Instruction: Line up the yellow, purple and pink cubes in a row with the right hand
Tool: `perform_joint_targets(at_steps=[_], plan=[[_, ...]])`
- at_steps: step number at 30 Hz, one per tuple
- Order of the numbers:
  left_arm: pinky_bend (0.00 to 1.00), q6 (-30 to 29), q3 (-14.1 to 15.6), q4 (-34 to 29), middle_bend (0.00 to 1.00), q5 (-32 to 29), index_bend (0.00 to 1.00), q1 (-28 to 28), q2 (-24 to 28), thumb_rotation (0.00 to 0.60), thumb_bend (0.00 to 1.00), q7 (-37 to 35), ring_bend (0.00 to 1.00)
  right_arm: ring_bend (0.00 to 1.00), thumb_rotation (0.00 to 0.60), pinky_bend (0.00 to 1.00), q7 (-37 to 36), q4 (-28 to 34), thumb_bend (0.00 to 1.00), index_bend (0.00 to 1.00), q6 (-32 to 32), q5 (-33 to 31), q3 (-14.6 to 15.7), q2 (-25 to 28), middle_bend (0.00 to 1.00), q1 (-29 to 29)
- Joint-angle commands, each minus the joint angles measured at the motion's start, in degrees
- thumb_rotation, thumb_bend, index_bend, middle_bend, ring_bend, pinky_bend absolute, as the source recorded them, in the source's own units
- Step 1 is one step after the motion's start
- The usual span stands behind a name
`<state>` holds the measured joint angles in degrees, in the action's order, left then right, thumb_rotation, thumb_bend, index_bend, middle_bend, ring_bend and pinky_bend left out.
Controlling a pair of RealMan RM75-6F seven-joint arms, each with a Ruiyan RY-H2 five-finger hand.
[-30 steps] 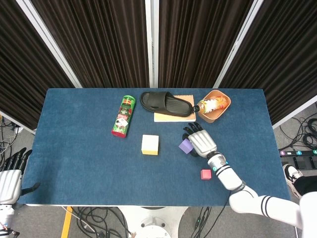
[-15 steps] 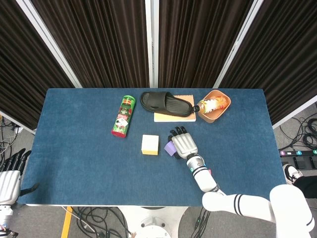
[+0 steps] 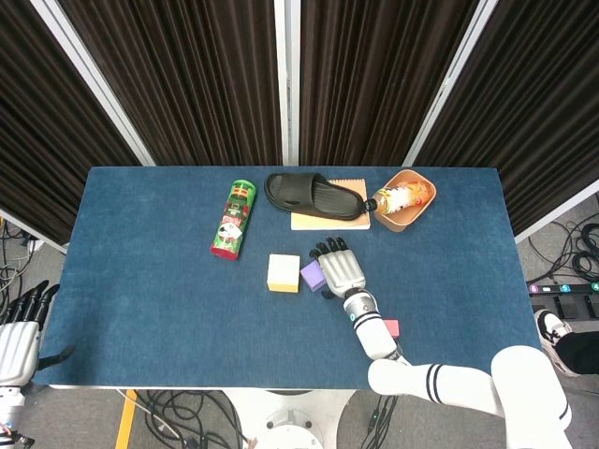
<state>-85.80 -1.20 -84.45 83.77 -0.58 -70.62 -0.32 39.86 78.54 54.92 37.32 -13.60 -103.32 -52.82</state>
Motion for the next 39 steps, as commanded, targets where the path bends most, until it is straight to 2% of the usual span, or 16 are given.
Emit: perform_joint_targets(at_steps=[1,9,13,19,24,30,34,39], plan=[[0.16,0.0,0.0,0.0,0.16,0.1,0.14,0.0,0.0,0.6,0.06,0.0,0.11,0.0,0.6,0.0,-0.5,0.7,0.03,0.06,0.3,0.3,0.1,0.6,0.11,0.3],[0.16,-0.2,0.1,0.0,0.16,0.1,0.13,0.2,0.0,0.6,0.06,0.0,0.11,0.0,0.6,0.0,-3.7,2.7,0.03,0.02,0.2,3.3,0.1,5.2,0.05,1.6],[0.16,-0.1,0.2,0.0,0.16,0.1,0.13,0.2,-0.1,0.6,0.06,0.3,0.11,0.0,0.6,0.0,-6.4,-1.7,0.03,0.02,-1.7,3.6,-0.8,4.6,0.02,1.2],[0.16,0.2,0.1,-0.5,0.16,-0.4,0.13,0.2,0.2,0.6,0.06,0.8,0.11,0.0,0.6,0.0,-9.3,-10.3,0.03,0.02,-4.9,5.6,-1.3,0.5,0.01,-0.7],[0.16,0.4,0.1,-1.0,0.16,-0.9,0.13,0.3,0.5,0.6,0.06,1.3,0.11,0.0,0.6,0.0,-11.1,-14.3,0.03,0.02,-6.5,7.5,-1.3,-1.8,0.01,-1.7],[0.16,0.6,0.1,-1.1,0.16,-1.0,0.13,0.3,0.5,0.6,0.06,1.5,0.11,0.0,0.6,0.0,-13.3,-13.3,0.03,0.02,-6.6,10.5,-0.7,-1.7,0.01,-1.1],[0.16,0.5,0.2,-1.0,0.16,-0.8,0.13,0.3,0.4,0.6,0.06,1.4,0.11,0.0,0.6,0.0,-12.2,-12.2,0.03,0.02,-6.4,10.5,-0.1,-1.0,0.0,-0.8],[0.16,0.2,0.3,-0.7,0.16,-0.9,0.14,0.7,0.4,0.6,0.06,0.9,0.11,0.0,0.6,0.0,-10.4,-7.5,0.03,0.01,-4.8,10.5,0.9,2.7,0.0,0.7]])
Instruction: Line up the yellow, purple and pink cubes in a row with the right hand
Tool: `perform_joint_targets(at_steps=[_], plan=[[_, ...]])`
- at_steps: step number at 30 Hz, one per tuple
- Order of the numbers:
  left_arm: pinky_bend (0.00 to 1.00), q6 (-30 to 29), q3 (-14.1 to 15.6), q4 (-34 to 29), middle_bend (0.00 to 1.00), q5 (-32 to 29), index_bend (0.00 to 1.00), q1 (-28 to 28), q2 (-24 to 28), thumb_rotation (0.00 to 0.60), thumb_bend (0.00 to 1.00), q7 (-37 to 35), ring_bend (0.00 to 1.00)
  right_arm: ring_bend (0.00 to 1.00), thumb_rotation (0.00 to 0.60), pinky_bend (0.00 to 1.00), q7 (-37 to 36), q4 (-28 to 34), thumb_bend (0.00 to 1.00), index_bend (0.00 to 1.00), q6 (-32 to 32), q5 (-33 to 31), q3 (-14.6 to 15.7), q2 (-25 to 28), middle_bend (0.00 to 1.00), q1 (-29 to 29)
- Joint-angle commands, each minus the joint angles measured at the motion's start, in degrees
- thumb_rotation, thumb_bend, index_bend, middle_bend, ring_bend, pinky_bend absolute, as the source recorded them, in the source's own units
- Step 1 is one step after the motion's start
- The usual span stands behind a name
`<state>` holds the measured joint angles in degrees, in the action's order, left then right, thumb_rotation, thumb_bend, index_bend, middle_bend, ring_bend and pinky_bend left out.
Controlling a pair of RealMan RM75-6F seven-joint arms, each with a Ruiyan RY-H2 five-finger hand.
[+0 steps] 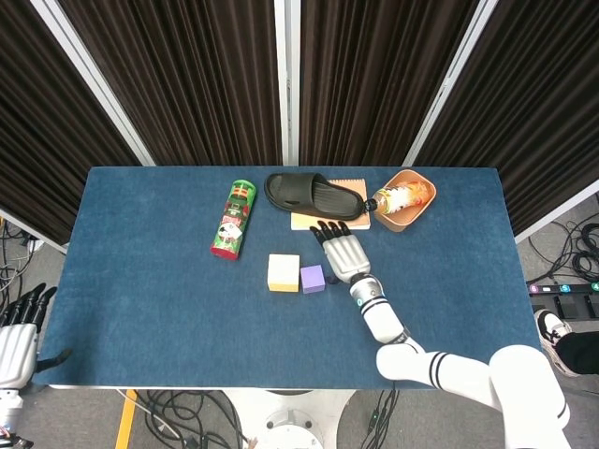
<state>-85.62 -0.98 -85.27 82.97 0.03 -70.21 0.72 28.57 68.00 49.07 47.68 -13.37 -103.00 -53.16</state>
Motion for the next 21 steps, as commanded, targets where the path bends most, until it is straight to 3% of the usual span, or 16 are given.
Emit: perform_joint_targets(at_steps=[1,6,10,14,21], plan=[[0.16,0.1,0.1,0.2,0.16,-0.1,0.14,0.1,-0.1,0.6,0.06,-0.2,0.11,0.0,0.6,0.0,1.0,4.4,0.03,0.01,1.3,0.3,0.9,3.4,0.0,1.4],[0.16,-0.1,0.0,0.6,0.16,0.1,0.13,0.1,-0.3,0.6,0.06,-0.5,0.11,0.0,0.6,0.0,1.2,13.6,0.03,0.01,1.8,1.9,2.4,9.2,0.0,3.0],[0.16,-0.1,0.0,0.7,0.16,0.2,0.14,0.1,-0.4,0.6,0.06,-0.6,0.11,0.0,0.6,0.0,1.3,17.1,0.03,0.01,2.1,3.5,2.9,10.0,0.0,2.8],[0.16,-0.2,0.0,0.8,0.16,0.2,0.14,0.2,-0.5,0.6,0.06,-0.7,0.11,0.0,0.6,0.0,2.1,16.5,0.03,0.0,1.4,3.1,3.0,7.6,0.0,1.5],[0.16,-0.4,0.2,1.2,0.16,-0.2,0.14,0.7,-0.6,0.6,0.06,-1.3,0.11,0.0,0.6,0.0,4.9,10.1,0.03,0.0,1.2,0.7,2.3,1.8,0.0,-1.4]])
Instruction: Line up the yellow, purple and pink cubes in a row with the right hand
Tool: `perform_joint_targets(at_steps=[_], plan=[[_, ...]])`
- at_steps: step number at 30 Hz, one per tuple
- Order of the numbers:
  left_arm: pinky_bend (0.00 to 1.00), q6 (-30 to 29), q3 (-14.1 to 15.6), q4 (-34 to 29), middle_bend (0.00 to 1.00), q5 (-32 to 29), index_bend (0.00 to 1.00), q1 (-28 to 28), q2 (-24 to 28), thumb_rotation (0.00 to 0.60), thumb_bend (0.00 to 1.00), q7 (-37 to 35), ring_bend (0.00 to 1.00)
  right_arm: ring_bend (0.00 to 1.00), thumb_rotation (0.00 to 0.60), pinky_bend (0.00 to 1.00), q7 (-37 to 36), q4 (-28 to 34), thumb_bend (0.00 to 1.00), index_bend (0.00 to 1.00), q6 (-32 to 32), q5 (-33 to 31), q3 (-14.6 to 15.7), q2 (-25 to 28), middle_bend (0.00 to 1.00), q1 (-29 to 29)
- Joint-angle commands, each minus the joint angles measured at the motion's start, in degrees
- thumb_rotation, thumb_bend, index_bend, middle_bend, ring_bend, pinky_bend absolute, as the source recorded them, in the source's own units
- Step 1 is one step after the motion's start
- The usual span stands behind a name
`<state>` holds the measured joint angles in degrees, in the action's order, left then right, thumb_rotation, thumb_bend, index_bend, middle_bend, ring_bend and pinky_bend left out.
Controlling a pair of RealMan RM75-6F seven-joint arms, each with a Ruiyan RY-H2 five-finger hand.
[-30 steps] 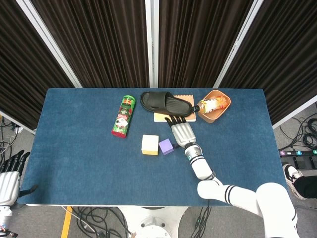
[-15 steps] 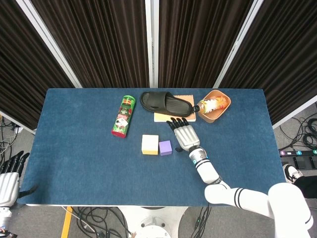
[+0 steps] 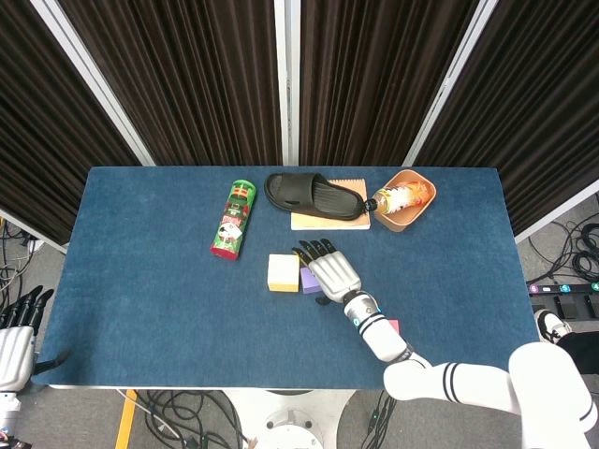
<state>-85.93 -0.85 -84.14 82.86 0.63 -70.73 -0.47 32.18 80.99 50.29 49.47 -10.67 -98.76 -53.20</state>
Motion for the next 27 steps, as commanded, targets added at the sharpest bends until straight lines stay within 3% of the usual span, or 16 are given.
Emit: perform_joint_targets(at_steps=[1,8,17,22,27], plan=[[0.16,0.0,0.1,0.2,0.16,-0.1,0.14,0.2,-0.1,0.6,0.06,-0.3,0.11,0.0,0.6,0.0,1.3,-3.8,0.03,0.0,0.0,-1.4,-0.7,-3.1,0.0,-1.6],[0.16,0.0,0.1,0.5,0.16,-0.1,0.13,0.3,0.0,0.6,0.06,-1.1,0.11,0.0,0.6,0.0,0.8,-9.7,0.03,0.0,-1.3,-2.9,-2.3,-7.1,0.0,-3.4],[0.16,0.2,0.1,0.7,0.16,-0.2,0.13,0.4,-0.1,0.6,0.06,-1.3,0.11,0.0,0.6,0.0,1.8,-12.7,0.03,0.0,-1.8,-4.1,-2.7,-8.6,0.0,-4.5],[0.16,0.3,0.0,0.7,0.16,-0.1,0.13,0.3,-0.2,0.6,0.06,-1.1,0.11,0.0,0.6,0.0,1.3,-12.3,0.03,0.0,-2.2,-3.9,-2.8,-8.4,0.0,-4.5],[0.16,0.4,0.0,0.8,0.16,-0.2,0.14,0.3,-0.1,0.6,0.06,-1.2,0.11,0.0,0.6,0.0,-0.2,-7.5,0.03,0.0,-0.9,-1.2,-1.6,-4.7,0.0,-2.6]])
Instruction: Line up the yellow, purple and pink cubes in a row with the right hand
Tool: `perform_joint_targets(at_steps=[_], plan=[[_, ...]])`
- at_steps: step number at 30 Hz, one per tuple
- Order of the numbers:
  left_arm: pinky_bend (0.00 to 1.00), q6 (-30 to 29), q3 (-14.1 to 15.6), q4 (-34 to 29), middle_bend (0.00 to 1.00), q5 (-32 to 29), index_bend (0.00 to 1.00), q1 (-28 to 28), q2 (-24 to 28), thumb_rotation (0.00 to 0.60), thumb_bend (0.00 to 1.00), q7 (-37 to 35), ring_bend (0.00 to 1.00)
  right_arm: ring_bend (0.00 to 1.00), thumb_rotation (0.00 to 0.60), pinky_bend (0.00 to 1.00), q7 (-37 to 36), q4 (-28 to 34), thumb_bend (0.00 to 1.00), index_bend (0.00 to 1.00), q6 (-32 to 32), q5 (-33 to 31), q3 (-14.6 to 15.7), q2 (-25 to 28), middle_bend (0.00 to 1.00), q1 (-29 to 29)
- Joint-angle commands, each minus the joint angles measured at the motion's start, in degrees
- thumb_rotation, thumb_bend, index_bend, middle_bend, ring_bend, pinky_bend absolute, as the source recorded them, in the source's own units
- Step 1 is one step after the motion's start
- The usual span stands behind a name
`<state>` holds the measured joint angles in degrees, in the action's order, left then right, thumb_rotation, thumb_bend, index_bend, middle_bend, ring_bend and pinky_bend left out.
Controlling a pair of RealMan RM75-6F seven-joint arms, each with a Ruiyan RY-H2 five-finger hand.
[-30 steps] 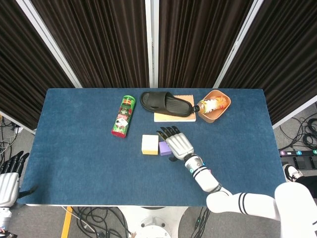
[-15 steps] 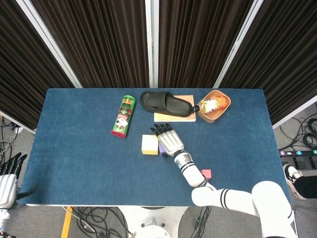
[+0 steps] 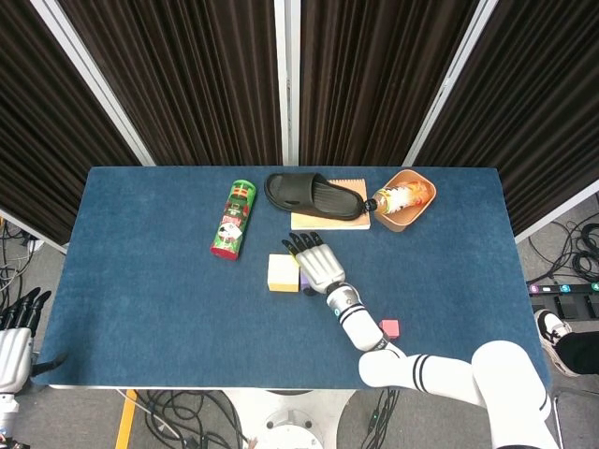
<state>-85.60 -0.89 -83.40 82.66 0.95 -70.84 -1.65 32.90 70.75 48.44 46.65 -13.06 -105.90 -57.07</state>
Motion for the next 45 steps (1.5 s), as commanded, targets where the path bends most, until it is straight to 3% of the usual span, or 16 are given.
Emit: perform_joint_targets(at_steps=[1,8,19,30,35,41,45], plan=[[0.16,0.1,0.0,0.0,0.16,0.0,0.14,0.0,0.0,0.6,0.06,-0.1,0.11,0.0,0.6,0.0,-1.1,3.8,0.03,0.0,1.3,2.1,1.0,3.4,0.0,1.8],[0.16,0.2,0.0,0.1,0.16,0.2,0.14,-0.2,-0.1,0.6,0.06,0.1,0.11,0.0,0.6,0.0,-1.9,6.3,0.03,0.0,2.1,1.4,1.4,8.8,0.0,3.8],[0.16,0.3,0.0,-1.3,0.16,-0.4,0.14,0.0,0.5,0.6,0.06,1.5,0.11,0.0,0.6,0.0,-5.9,-6.9,0.03,0.0,-3.9,-0.5,-0.8,1.3,0.0,0.5],[0.16,0.0,0.1,-1.4,0.16,-0.4,0.13,0.4,0.5,0.6,0.06,1.4,0.11,0.0,0.6,0.0,-6.4,-9.1,0.03,0.0,-4.5,0.7,-1.1,-0.4,0.0,-0.4],[0.16,-0.2,0.1,-1.0,0.16,-0.2,0.14,0.5,0.4,0.6,0.06,0.9,0.11,0.0,0.6,0.0,-6.3,-2.5,0.03,0.0,-1.2,2.7,0.6,4.7,0.0,2.7],[0.16,-0.5,0.0,-0.7,0.16,0.6,0.14,0.2,0.1,0.6,0.06,0.6,0.11,0.0,0.6,0.0,-9.7,15.8,0.05,0.01,6.0,8.7,4.8,18.6,0.0,11.1],[0.16,-0.7,-0.1,-0.9,0.16,1.4,0.13,-0.2,0.1,0.6,0.06,0.7,0.11,0.0,0.6,0.0,-14.6,24.7,0.09,0.08,10.6,15.0,8.8,26.4,0.02,17.4]])
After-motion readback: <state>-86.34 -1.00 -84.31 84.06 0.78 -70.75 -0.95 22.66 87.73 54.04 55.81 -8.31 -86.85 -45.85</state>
